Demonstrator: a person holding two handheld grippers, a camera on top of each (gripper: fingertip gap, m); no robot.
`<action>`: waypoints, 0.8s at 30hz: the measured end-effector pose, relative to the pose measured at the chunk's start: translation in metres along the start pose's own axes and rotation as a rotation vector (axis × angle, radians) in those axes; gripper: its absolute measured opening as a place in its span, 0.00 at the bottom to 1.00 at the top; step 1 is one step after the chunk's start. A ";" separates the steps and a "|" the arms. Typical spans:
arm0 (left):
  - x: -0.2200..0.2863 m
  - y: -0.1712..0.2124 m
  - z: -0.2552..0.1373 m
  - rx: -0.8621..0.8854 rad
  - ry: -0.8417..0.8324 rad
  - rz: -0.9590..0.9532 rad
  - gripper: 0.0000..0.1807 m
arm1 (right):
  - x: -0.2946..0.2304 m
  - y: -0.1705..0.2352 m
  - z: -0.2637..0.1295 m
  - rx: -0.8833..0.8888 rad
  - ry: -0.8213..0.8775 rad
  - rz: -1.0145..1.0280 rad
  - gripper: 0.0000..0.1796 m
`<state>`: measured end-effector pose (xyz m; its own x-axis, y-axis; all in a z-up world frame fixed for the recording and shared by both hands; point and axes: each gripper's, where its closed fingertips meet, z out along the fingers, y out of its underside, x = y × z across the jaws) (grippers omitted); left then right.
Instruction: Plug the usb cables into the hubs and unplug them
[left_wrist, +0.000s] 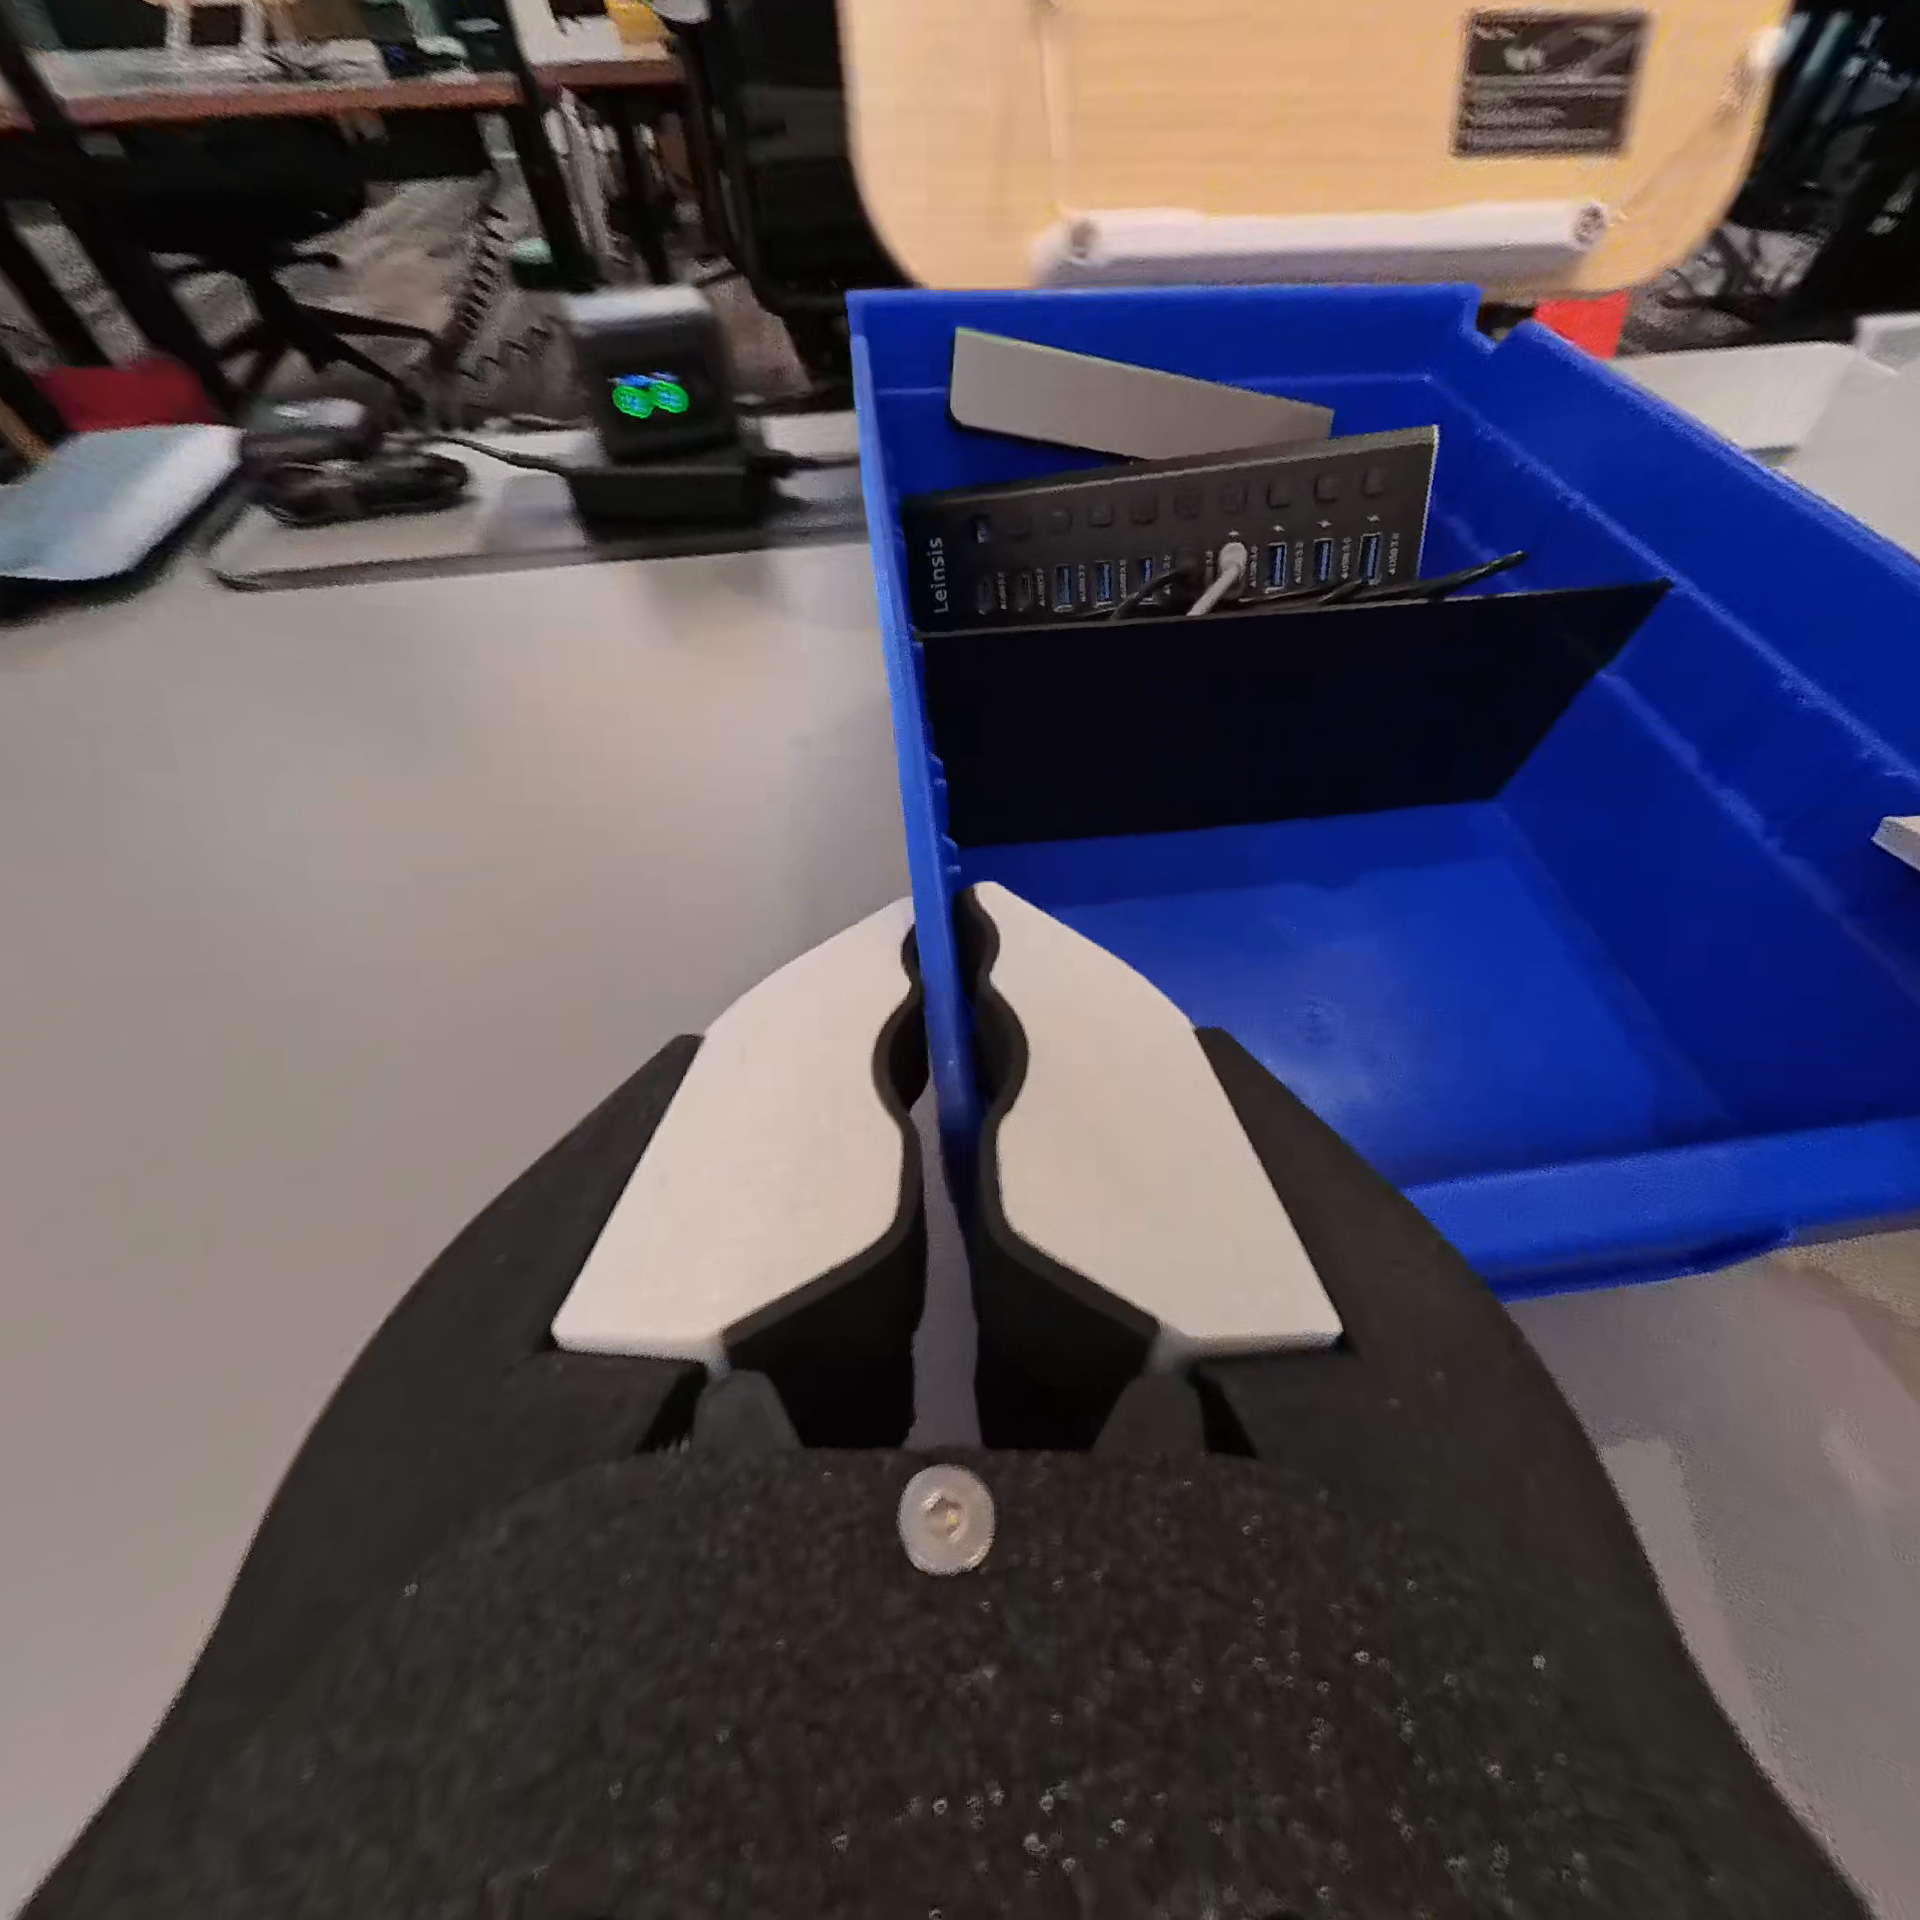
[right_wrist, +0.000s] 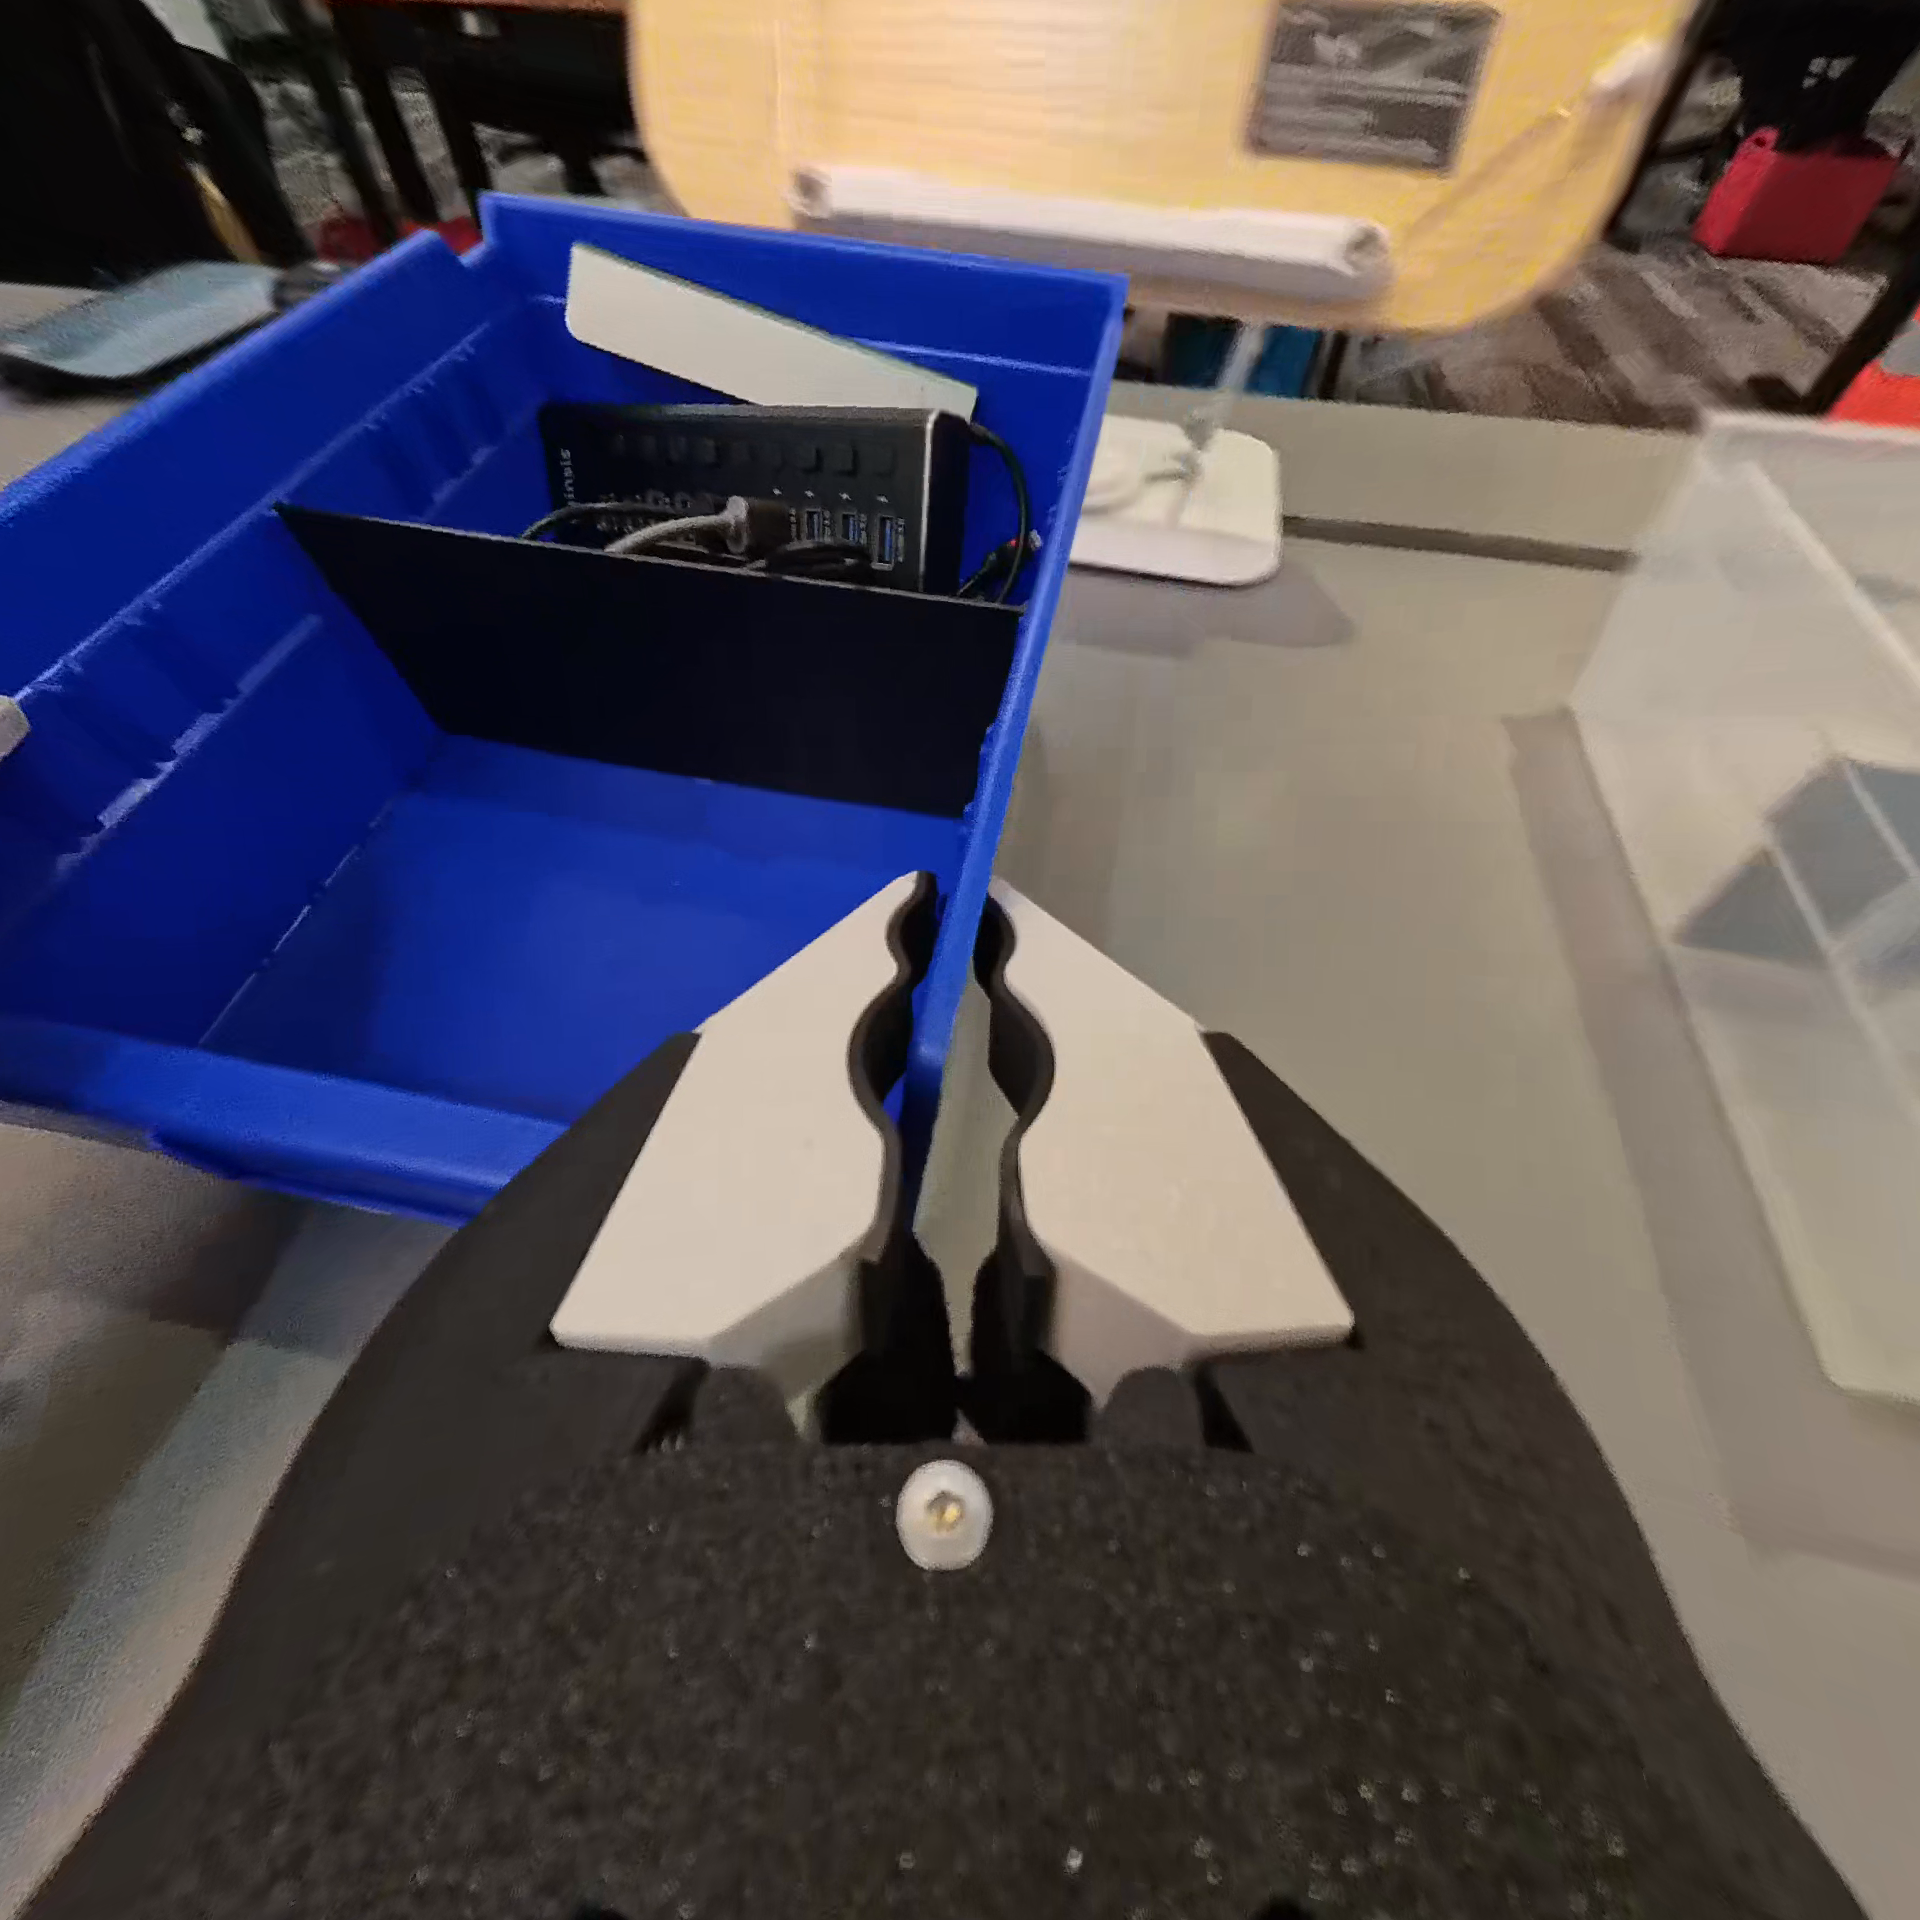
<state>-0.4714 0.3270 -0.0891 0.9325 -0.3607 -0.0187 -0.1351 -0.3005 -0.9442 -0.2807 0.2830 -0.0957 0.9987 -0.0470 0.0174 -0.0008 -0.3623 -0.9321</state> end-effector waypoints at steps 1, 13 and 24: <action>-0.020 -0.002 -0.004 0.010 -0.020 -0.006 0.01 | -0.019 -0.007 0.005 0.012 -0.017 -0.018 0.03; -0.201 0.028 -0.009 0.007 -0.034 -0.061 0.01 | -0.199 -0.007 0.054 -0.027 -0.030 -0.125 0.04; -0.207 0.015 -0.020 0.075 -0.138 -0.167 0.10 | -0.210 0.000 0.015 -0.086 -0.487 -0.248 0.17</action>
<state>-0.6726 0.3799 -0.0926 0.9774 -0.1862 0.0997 0.0450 -0.2776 -0.9596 -0.4901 0.3071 -0.1046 0.8771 0.4782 0.0441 0.2537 -0.3836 -0.8879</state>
